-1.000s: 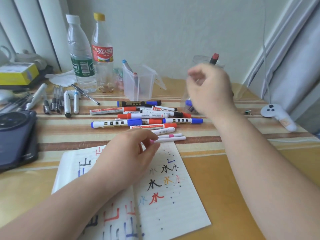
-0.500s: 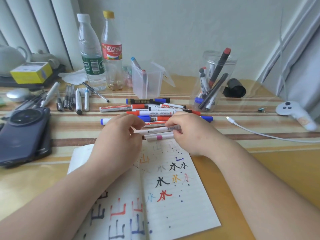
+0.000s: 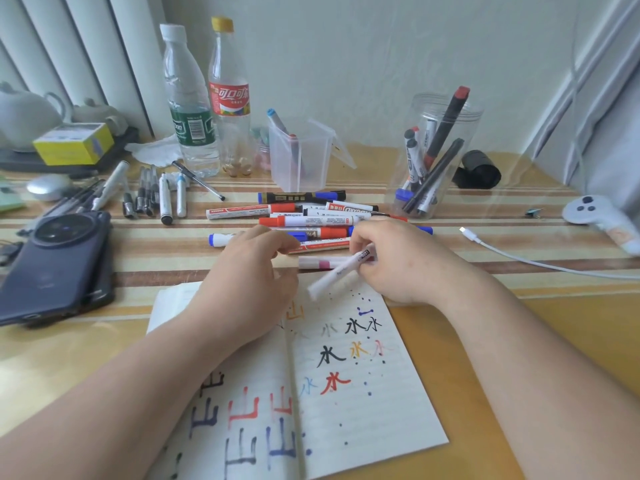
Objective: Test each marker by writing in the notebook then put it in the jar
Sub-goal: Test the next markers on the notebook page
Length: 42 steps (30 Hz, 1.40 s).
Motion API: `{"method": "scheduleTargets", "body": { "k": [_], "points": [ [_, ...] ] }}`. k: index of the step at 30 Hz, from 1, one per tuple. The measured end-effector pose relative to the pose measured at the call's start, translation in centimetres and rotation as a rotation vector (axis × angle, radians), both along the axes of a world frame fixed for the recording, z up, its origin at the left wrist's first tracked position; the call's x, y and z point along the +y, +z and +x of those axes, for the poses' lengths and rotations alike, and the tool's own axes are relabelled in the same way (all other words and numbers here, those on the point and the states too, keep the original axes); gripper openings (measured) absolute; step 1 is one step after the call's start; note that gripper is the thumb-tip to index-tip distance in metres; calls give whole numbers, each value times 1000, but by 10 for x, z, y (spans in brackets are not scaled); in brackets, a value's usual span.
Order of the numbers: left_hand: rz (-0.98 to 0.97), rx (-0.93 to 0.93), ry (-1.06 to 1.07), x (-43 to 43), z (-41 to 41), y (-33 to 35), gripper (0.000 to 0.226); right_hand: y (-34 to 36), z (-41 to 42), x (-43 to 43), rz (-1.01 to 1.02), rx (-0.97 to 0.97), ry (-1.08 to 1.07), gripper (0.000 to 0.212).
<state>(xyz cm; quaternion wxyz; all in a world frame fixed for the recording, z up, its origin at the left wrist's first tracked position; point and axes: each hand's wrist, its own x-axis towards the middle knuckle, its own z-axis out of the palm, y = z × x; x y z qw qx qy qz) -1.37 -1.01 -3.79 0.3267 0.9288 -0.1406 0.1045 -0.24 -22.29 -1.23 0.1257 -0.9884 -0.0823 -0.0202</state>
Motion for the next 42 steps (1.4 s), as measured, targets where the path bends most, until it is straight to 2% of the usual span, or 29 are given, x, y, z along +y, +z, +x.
{"method": "scheduleTargets", "body": {
  "k": [5,7,10,11,13,15,19,22,24,26,27,31,36,38,41,42],
  "points": [
    [-15,62,-124,-1,-5,5,27,-1,-2,0,25,-182,39,11],
    [-81,100,-136,-1,-7,7,31,0,-2,-1,29,-224,48,12],
    [-273,111,-119,1,-10,11,26,-1,-2,-1,-5,-240,45,13],
    [-287,100,-121,1,-10,12,29,0,-3,-2,-13,-242,50,13],
    [-189,44,-125,0,-10,10,27,0,-4,-4,19,-258,110,10],
    [-76,-35,-124,0,-9,12,15,1,-6,-7,125,-258,183,9],
    [141,-90,-228,4,-9,15,21,9,-16,-11,540,-88,137,20],
    [148,-43,-319,3,-15,13,20,9,-21,-6,715,25,219,21],
    [113,-8,-375,1,-19,11,17,8,-20,-4,991,79,268,17],
    [23,3,-378,1,-19,12,29,6,-19,-1,1276,148,280,15],
    [-8,-8,-374,1,-18,13,34,5,-19,2,1329,157,285,16],
    [-72,-25,-387,1,-18,15,32,-2,-22,18,1277,141,330,7],
    [-190,-38,-346,0,-16,16,31,0,-22,21,1325,94,318,12],
    [-312,30,-379,2,-15,14,42,2,-23,19,1343,36,246,15],
    [-382,104,-390,3,-14,8,62,2,-22,15,1449,-111,83,24],
    [-403,122,-389,3,-14,6,67,1,-20,14,1430,-184,12,28]
  ]
}}
